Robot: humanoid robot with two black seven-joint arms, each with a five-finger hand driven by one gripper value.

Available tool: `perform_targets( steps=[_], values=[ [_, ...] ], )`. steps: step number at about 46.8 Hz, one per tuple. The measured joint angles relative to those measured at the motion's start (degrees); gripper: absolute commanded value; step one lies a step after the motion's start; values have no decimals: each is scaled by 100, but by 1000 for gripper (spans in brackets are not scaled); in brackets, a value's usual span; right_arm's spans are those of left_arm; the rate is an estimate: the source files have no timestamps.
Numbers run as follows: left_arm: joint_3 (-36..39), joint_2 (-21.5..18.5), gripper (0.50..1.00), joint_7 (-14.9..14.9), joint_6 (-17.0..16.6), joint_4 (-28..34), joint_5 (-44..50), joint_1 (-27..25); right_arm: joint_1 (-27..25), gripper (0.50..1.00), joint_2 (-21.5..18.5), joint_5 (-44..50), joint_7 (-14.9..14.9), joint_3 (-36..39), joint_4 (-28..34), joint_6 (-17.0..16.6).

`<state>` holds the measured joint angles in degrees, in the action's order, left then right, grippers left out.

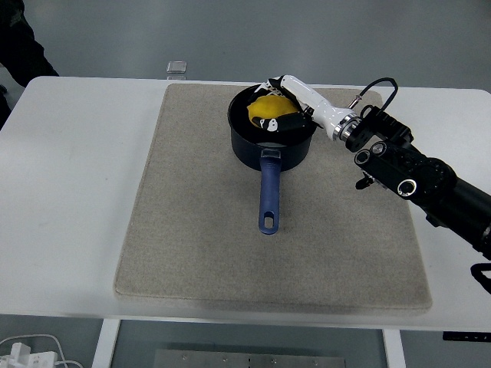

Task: Put the potato in the blue pot

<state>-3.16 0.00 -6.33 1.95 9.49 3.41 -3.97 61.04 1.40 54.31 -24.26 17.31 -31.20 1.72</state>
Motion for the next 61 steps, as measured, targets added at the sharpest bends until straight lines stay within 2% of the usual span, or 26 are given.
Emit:
perform_targets(
  steps=[19, 29, 41, 49, 54, 61],
  values=[
    [0, 0, 999, 0, 3, 6, 0, 1, 7, 913, 1, -23, 0, 24, -1, -5],
    [0, 0, 999, 0, 6, 1, 0, 7, 65, 915, 99, -439, 9, 33, -1, -5],
    [0, 0, 999, 0, 6, 9, -5, 4, 78, 915, 357, -1903, 52, 96, 8, -65],
    [0, 0, 999, 0, 6, 1, -2, 4, 107, 915, 570, -3548, 479, 539, 75, -203],
    [0, 0, 999, 0, 6, 4, 0, 4, 106, 913, 732, -4493, 604, 824, 304, -379],
    [0, 0, 999, 0, 3, 8, 0, 5, 91, 915, 916, -5511, 876, 989, 498, -430]
  ],
)
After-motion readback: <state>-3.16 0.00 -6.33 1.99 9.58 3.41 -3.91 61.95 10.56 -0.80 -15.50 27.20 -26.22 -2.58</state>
